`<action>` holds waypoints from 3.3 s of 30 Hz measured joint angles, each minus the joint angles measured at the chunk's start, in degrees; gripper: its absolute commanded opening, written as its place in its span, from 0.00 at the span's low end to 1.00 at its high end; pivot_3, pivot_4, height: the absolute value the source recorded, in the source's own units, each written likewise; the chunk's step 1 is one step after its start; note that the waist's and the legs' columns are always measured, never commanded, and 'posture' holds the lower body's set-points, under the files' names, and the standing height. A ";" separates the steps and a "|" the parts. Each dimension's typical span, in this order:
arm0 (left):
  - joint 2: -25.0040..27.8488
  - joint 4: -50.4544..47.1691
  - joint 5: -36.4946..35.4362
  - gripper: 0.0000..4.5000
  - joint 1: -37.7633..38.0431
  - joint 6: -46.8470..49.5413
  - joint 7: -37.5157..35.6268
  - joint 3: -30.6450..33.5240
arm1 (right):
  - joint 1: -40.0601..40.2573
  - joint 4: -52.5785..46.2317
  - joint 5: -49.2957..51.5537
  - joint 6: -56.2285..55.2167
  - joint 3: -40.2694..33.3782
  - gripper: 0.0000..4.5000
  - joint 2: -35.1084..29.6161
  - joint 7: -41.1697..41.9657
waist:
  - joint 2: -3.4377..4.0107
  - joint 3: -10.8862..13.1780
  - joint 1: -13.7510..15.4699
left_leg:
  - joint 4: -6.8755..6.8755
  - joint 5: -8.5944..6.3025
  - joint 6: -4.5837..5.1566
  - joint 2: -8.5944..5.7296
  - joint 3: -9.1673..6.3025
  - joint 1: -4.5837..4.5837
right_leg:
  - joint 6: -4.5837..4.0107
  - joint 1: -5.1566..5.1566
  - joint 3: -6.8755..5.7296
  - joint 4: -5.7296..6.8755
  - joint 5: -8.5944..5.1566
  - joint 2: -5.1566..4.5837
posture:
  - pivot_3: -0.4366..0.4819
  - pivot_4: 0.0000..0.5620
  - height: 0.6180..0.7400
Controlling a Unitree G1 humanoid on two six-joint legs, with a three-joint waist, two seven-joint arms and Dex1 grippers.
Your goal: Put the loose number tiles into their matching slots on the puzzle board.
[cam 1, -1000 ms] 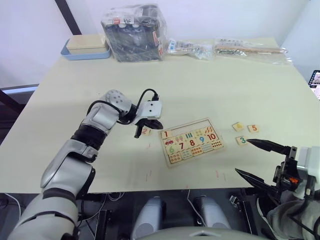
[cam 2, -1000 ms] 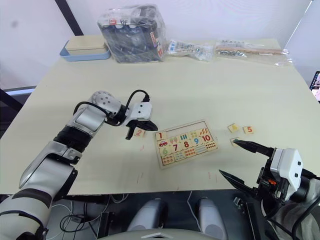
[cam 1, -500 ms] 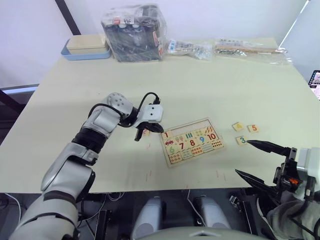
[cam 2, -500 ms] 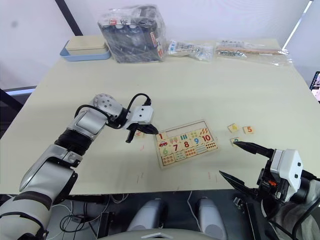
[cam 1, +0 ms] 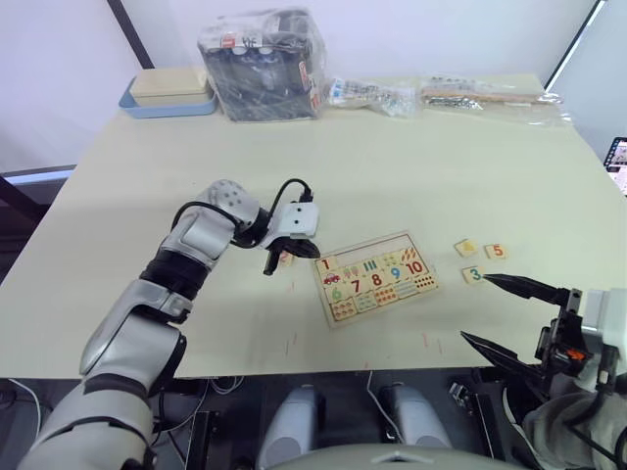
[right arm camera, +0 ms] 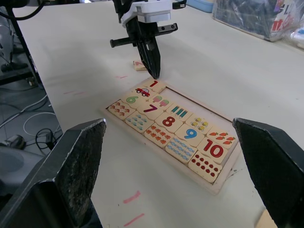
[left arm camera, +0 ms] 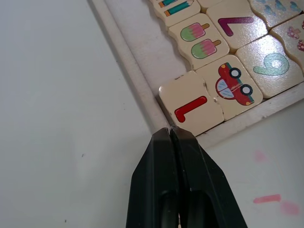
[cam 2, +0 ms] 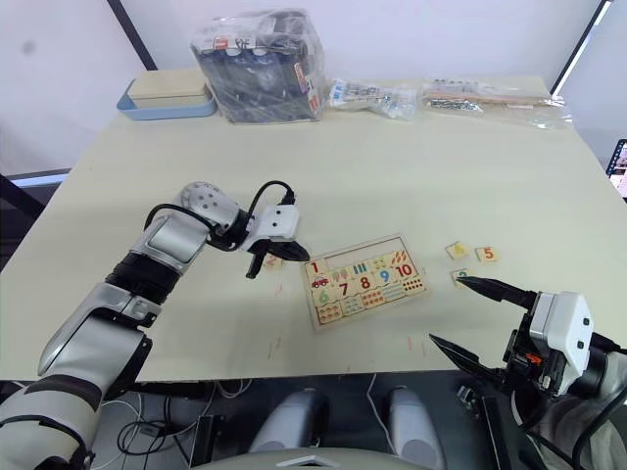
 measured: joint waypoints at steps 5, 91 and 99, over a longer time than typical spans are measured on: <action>1.91 -6.48 -2.78 0.01 4.72 6.24 1.83 4.78 | -1.40 0.02 -0.43 0.46 0.60 1.00 -0.03 -1.69 | 0.00 0.00 -0.12 | 0.00 0.00 0.00 0.15 0.02 0.01 | 0.00 0.00 0.02 0.00 0.00 -0.01 | 0.48 0.27 1.00; -12.31 -50.12 -19.28 0.99 36.43 52.69 67.09 19.56 | -6.53 13.03 2.54 1.96 -1.62 1.00 -6.45 13.09 | 0.38 -0.32 1.78 | -0.32 0.05 -0.10 0.18 0.07 0.67 | -0.04 0.66 -0.04 -0.33 -0.03 -0.23 | 0.48 0.27 1.00; -13.81 -49.19 -17.87 0.72 34.62 54.01 67.31 18.74 | -7.21 13.00 2.54 2.42 -1.62 1.00 -6.50 12.92 | 0.38 -0.32 1.75 | -0.32 0.05 -0.10 0.17 0.05 0.67 | -0.03 0.67 -0.06 -0.34 -0.03 -0.24 | 0.48 0.27 1.00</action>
